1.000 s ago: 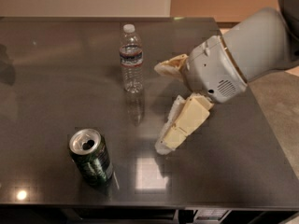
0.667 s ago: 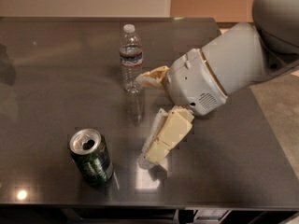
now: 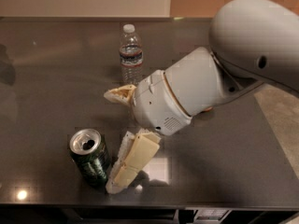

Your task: Pick green can

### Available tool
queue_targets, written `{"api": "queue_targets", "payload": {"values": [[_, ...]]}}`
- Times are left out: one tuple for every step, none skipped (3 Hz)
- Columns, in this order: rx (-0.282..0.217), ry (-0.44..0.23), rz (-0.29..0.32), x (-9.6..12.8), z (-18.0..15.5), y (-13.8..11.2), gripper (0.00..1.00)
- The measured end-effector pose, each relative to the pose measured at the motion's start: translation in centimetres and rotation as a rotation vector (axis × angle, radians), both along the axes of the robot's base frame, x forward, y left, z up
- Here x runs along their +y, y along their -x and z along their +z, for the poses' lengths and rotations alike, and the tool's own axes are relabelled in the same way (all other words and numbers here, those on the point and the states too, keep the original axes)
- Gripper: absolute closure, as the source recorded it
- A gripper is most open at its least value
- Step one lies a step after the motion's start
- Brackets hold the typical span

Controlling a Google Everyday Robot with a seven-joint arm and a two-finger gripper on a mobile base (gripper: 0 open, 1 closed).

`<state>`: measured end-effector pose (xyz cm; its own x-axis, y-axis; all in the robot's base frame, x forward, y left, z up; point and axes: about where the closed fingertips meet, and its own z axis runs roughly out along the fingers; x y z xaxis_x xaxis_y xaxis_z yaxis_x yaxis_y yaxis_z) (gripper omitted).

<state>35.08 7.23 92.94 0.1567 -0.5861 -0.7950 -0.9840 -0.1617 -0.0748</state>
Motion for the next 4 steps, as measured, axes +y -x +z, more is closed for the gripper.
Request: {"api": "queue_targets", "payload": {"values": [[-0.035, 0.001, 0.005, 2.4, -1.1, 0.0, 0.00], [-0.036, 0.003, 0.015, 4.1, -1.9, -0.2, 0.00], [-0.019, 0.008, 0.029, 5.0, -2.6, 0.0, 0.18], [-0.003, 0.012, 0.034, 4.9, -3.1, 0.0, 0.41]]}}
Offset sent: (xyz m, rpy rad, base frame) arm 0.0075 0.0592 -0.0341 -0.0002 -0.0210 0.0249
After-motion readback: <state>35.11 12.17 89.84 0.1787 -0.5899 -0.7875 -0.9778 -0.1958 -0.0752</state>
